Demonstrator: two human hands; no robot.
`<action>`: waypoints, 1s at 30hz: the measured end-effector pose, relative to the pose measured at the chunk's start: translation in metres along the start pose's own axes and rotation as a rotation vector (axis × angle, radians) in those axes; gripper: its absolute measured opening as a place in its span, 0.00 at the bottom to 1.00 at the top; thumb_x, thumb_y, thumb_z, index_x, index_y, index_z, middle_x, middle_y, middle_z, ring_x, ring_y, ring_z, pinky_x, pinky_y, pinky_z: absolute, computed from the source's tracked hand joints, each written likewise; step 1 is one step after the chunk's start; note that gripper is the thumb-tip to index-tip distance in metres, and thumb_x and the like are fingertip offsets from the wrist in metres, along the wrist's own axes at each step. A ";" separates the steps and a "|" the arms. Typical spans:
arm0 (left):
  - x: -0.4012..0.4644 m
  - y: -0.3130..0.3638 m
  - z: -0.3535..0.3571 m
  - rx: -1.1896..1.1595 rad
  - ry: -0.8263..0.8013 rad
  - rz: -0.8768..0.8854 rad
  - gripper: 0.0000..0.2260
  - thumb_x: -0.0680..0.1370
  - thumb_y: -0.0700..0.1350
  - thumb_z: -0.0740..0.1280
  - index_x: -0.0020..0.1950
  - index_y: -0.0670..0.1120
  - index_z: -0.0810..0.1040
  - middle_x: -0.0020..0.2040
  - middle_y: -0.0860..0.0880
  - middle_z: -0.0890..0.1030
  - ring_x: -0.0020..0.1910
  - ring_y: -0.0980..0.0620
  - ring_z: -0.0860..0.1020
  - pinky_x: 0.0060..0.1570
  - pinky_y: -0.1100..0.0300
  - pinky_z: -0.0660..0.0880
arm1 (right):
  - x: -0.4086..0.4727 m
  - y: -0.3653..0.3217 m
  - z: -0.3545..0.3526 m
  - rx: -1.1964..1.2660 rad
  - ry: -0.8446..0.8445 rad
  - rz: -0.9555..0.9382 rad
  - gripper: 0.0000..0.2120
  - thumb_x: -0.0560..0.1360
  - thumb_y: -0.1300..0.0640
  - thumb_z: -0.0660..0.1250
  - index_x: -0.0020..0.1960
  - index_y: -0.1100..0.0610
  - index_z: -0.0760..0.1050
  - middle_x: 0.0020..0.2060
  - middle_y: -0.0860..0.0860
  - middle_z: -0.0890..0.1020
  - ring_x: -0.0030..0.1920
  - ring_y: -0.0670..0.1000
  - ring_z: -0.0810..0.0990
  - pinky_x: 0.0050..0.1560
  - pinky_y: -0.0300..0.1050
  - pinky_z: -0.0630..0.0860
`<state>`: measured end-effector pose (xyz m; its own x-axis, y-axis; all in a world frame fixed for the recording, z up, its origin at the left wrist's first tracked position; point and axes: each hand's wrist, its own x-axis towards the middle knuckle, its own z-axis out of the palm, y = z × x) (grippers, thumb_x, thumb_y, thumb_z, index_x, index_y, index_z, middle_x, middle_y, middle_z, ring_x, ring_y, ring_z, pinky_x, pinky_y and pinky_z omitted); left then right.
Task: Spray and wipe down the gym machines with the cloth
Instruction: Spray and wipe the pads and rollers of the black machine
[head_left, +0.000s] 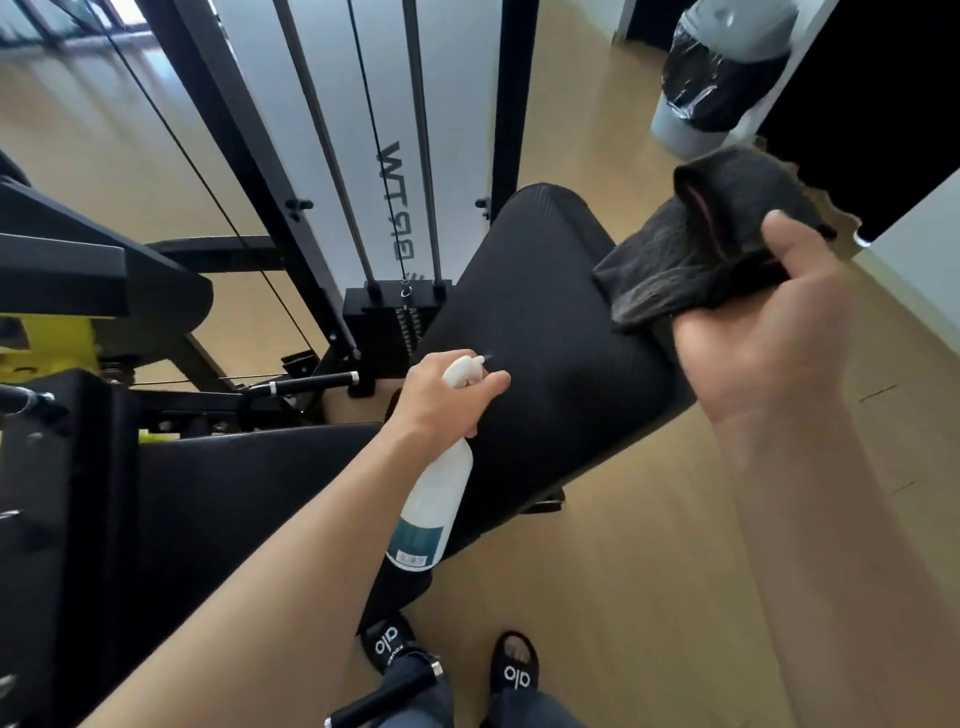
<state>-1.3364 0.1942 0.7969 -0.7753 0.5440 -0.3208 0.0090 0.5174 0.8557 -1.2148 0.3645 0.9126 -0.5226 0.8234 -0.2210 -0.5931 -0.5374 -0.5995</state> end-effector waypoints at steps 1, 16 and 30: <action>-0.002 0.002 0.004 0.006 0.008 -0.008 0.15 0.80 0.50 0.73 0.42 0.39 0.80 0.36 0.45 0.78 0.28 0.51 0.76 0.35 0.56 0.78 | 0.000 -0.009 -0.002 0.012 -0.010 -0.007 0.15 0.81 0.62 0.60 0.67 0.63 0.75 0.59 0.59 0.84 0.60 0.59 0.84 0.67 0.57 0.76; -0.027 0.029 0.025 -0.055 0.100 -0.058 0.12 0.78 0.45 0.74 0.41 0.36 0.81 0.36 0.45 0.81 0.26 0.51 0.74 0.39 0.54 0.78 | -0.023 -0.032 -0.021 -0.146 0.080 0.052 0.09 0.82 0.60 0.63 0.59 0.58 0.79 0.52 0.53 0.87 0.56 0.51 0.86 0.67 0.51 0.77; -0.033 0.010 0.008 -0.076 0.175 -0.042 0.10 0.79 0.46 0.74 0.40 0.45 0.80 0.33 0.46 0.78 0.29 0.51 0.77 0.40 0.57 0.80 | 0.001 0.042 -0.064 -2.872 -1.116 -0.688 0.38 0.82 0.39 0.48 0.82 0.62 0.41 0.82 0.61 0.42 0.81 0.61 0.39 0.77 0.62 0.33</action>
<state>-1.3055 0.1868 0.8122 -0.8721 0.3967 -0.2867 -0.0678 0.4821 0.8735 -1.2011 0.3538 0.8378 -0.9653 0.1204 -0.2316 0.0072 0.8993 0.4374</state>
